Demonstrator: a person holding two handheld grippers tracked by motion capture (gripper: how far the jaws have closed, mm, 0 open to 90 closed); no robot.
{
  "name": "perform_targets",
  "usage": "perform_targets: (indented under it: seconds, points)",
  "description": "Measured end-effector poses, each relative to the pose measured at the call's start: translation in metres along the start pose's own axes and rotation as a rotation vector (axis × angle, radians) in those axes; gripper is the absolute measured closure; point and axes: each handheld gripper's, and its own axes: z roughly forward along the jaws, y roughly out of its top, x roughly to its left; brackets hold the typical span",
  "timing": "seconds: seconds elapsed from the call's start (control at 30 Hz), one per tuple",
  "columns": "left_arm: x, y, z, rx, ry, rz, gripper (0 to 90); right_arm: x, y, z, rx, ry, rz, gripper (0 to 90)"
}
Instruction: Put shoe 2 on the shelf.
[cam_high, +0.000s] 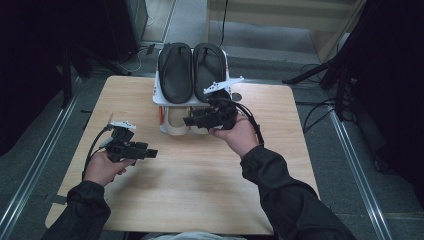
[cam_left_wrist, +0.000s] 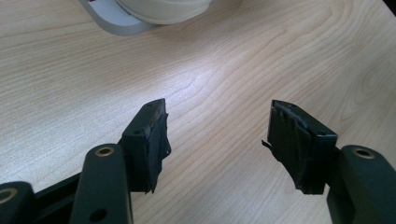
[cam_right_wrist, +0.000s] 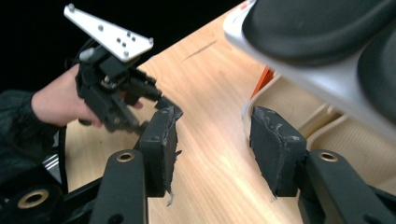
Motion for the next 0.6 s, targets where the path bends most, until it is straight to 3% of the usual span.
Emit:
perform_targets:
  seconds: [0.6]
  points:
    - [-0.010,0.002,0.003,-0.006,0.001,0.045,38.1,-0.016,-0.063,0.006,0.022,0.045,0.016,51.7]
